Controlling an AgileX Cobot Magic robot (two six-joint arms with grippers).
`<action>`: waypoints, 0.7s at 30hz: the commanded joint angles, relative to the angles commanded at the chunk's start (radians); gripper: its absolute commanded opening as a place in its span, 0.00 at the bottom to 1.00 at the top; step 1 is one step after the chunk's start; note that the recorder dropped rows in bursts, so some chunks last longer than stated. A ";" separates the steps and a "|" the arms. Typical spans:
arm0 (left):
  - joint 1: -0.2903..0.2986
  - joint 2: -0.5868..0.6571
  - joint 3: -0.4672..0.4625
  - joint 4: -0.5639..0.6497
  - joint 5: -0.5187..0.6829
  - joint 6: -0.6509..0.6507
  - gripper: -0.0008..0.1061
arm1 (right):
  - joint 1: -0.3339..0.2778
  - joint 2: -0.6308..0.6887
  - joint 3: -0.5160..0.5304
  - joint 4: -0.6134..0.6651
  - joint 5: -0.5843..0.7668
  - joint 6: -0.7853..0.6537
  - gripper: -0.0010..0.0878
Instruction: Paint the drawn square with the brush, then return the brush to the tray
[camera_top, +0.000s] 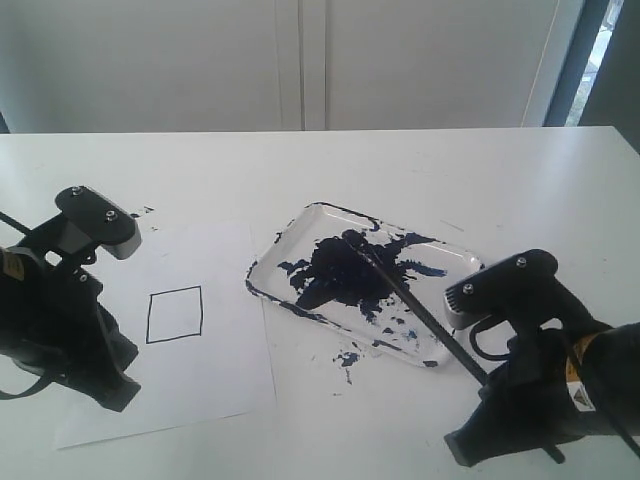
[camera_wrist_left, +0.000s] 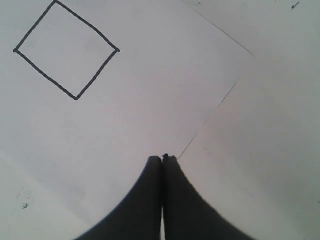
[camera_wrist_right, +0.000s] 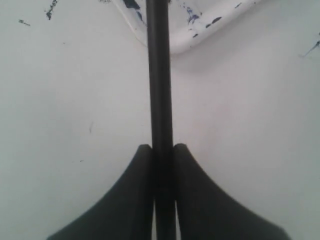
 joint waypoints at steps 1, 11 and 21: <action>0.000 0.000 0.000 0.000 0.000 0.000 0.01 | 0.000 0.005 0.000 -0.017 0.000 0.000 0.01; 0.000 0.000 0.000 0.000 0.000 0.000 0.01 | -0.026 0.142 0.000 -0.078 -0.032 0.052 0.01; 0.000 0.000 0.000 0.000 -0.002 0.000 0.01 | -0.031 0.199 0.000 -0.078 -0.107 0.094 0.01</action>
